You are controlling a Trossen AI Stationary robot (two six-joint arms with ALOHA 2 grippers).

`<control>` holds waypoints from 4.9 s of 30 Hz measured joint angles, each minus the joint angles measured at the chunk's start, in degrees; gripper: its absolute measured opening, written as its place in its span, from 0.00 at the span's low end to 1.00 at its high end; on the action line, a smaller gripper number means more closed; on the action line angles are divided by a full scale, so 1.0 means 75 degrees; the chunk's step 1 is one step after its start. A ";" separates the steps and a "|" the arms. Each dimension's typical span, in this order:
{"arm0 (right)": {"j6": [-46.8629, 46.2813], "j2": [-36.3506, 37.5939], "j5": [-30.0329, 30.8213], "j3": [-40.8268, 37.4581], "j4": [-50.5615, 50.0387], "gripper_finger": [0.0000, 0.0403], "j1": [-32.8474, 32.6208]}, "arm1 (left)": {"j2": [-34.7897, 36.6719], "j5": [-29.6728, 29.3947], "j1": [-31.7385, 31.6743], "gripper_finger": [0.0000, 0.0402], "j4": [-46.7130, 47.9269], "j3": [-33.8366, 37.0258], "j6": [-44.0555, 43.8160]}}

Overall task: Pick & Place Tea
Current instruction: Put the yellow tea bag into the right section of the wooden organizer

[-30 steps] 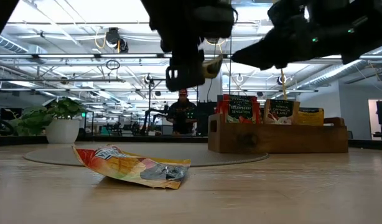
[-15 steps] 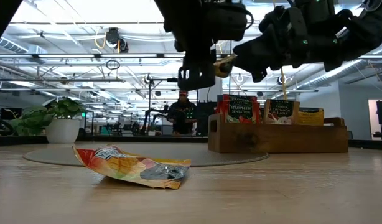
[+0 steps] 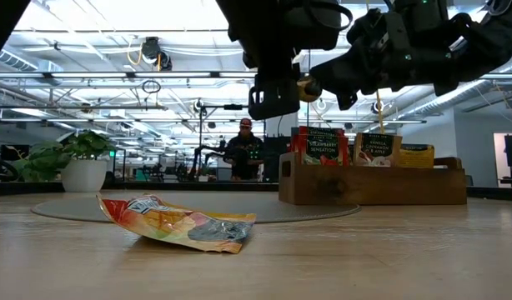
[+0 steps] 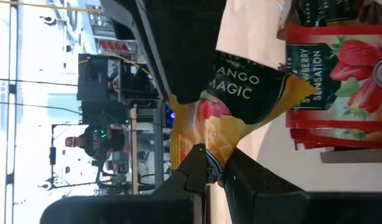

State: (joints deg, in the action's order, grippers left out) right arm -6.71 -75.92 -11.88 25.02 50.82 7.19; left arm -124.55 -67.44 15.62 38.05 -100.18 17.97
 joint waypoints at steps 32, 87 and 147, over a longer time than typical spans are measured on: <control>0.1753 0.2457 0.4059 0.3485 -1.0888 0.00 -0.2452 | 0.1515 0.0191 -0.0010 0.36 0.3425 0.0909 -0.7254; 0.2568 -0.1192 0.3621 0.4774 -1.4917 0.20 -0.1595 | 0.4100 0.5069 -0.1045 0.28 -0.5159 0.6257 -0.3645; -0.1357 0.1809 0.3978 0.2984 -1.3731 0.00 -0.2512 | 0.4092 0.5066 -0.1166 0.28 -0.5096 0.6248 -0.3583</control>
State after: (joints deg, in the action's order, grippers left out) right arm -16.88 -62.36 17.96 47.40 -52.16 -11.65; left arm -93.86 -29.45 6.87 -0.17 -53.32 -8.91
